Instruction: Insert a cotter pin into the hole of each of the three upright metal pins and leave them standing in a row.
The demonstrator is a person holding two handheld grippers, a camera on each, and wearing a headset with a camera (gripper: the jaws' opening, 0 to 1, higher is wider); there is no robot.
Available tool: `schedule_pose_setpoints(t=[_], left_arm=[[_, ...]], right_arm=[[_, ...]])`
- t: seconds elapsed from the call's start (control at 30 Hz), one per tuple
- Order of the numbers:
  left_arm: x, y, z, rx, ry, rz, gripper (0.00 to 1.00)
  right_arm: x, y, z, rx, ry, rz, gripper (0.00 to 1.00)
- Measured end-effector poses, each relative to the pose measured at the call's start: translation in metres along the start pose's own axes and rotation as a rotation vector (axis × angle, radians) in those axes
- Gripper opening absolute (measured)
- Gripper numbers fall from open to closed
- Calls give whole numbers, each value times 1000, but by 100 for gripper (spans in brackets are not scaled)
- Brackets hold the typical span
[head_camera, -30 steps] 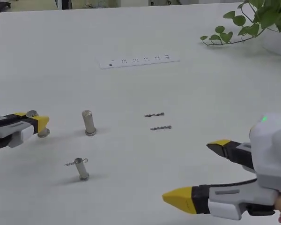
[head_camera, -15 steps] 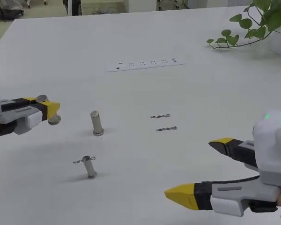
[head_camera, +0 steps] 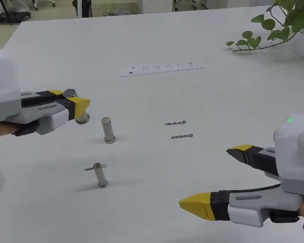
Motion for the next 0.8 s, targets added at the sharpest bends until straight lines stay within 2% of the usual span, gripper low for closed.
schedule_pose_setpoints(t=[0.27, 0.33, 0.47, 0.8], left_arm=[[-33, -1, -4, 8, 21, -62, 9], [-41, -3, -7, 7, 33, -83, 9], [-59, -6, -18, 36, 31, -127, 9], [-87, -13, -28, 50, 53, -165, 10]], right_arm=[[1, 2, -2, -2, -2, -1, 91], [2, 2, -3, -2, -4, -1, 91], [4, 2, -3, -4, -7, 0, 90], [3, 6, -1, -25, -13, -2, 91]])
Point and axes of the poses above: the centre of the closed fingertips' face, and the gripper's own axes: y roughly backward along the fingers, x roughly to its left, z roughly out of its top, the point moved 4 cm from there along y, roughly backward along the fingers, and after that the axes turned 12 degrees about -x, right-handed, at the moved point
